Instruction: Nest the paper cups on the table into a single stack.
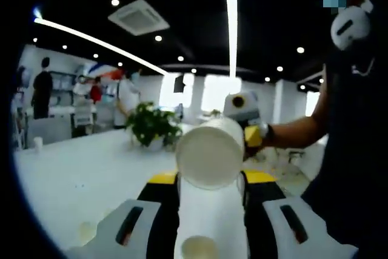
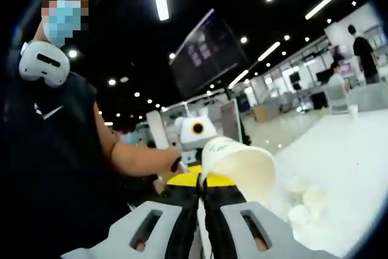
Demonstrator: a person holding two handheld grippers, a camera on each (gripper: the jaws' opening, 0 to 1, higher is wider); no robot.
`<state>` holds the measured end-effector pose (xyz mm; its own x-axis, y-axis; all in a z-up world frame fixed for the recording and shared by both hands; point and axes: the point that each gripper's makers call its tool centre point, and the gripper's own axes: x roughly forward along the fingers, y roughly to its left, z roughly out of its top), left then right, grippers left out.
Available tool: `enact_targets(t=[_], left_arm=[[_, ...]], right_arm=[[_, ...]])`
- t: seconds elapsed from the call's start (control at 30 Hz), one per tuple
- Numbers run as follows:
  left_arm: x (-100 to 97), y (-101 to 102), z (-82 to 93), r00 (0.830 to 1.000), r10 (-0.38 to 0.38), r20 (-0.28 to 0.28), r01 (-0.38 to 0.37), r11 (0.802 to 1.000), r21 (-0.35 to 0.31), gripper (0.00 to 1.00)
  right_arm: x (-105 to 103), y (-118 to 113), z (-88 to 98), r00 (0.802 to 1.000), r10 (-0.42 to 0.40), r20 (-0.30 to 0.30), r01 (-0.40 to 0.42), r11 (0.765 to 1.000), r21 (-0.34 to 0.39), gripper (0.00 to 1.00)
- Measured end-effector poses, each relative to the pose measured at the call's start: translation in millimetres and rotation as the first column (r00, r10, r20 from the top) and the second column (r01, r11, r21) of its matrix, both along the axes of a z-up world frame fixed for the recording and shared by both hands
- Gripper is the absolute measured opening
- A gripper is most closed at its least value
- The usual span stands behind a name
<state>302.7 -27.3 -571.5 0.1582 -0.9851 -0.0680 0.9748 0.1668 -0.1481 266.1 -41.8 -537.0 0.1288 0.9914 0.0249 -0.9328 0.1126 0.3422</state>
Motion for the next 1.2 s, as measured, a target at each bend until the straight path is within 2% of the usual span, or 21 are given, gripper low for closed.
enact_targets(t=[0.2,0.27,0.3,0.4,0.53,0.6,0.7,0.8,0.83,0.97,1.0,1.1,1.2], left_arm=[[9.7,9,-4.2,0.998,0.050,0.027,-0.051,0.998,0.032,0.60],[14.5,16,-8.2,0.996,0.082,0.031,-0.083,0.995,0.059,0.63],[17.3,20,-11.1,0.995,0.098,0.031,-0.100,0.992,0.076,0.67],[22.9,30,-15.5,0.990,0.134,0.048,-0.138,0.985,0.103,0.75],[32.0,50,-26.7,0.980,0.196,0.037,-0.200,0.968,0.153,0.85],[38.5,63,-36.4,0.970,0.240,0.049,-0.245,0.949,0.197,0.93],[39.9,74,-44.2,0.962,0.266,0.067,-0.274,0.932,0.238,0.98],[35.3,81,-47.0,0.958,0.281,0.055,-0.286,0.928,0.238,0.98],[35.4,83,-48.0,0.956,0.289,0.058,-0.294,0.925,0.239,0.98],[33.8,91,-58.5,0.947,0.309,0.082,-0.320,0.906,0.279,0.98],[33.2,92,-60.3,0.947,0.311,0.080,-0.321,0.904,0.282,0.98],[31.0,96,-66.7,0.943,0.323,0.076,-0.331,0.894,0.301,0.98],[31.4,102,-70.8,0.937,0.341,0.079,-0.348,0.885,0.310,0.98]], right_arm=[[4,1,2.5,1.000,-0.004,0.025,0.006,0.998,-0.060,0.00],[8,2,0.1,0.999,-0.015,0.041,0.019,0.995,-0.100,0.00],[10,2,-0.8,0.998,-0.020,0.052,0.026,0.992,-0.120,0.00],[14,3,0.0,0.998,-0.027,0.059,0.035,0.989,-0.145,0.00],[19,4,-1.3,0.997,-0.026,0.078,0.041,0.979,-0.199,0.00],[23,4,-1.8,0.996,-0.027,0.088,0.047,0.970,-0.238,0.00],[24,4,-1.5,0.994,-0.019,0.105,0.048,0.957,-0.286,0.00],[22,4,-2.2,0.993,0.006,0.121,0.038,0.933,-0.357,0.00],[22,3,-3.4,0.992,0.011,0.127,0.040,0.919,-0.392,0.00],[22,1,-2.8,0.989,0.033,0.144,0.038,0.884,-0.465,0.00],[24,-1,-4.7,0.989,0.035,0.142,0.042,0.865,-0.501,0.00],[26,-2,-6.1,0.988,0.057,0.143,0.033,0.829,-0.559,0.00],[30,-3,-11.3,0.986,0.083,0.142,0.027,0.771,-0.636,0.00]])
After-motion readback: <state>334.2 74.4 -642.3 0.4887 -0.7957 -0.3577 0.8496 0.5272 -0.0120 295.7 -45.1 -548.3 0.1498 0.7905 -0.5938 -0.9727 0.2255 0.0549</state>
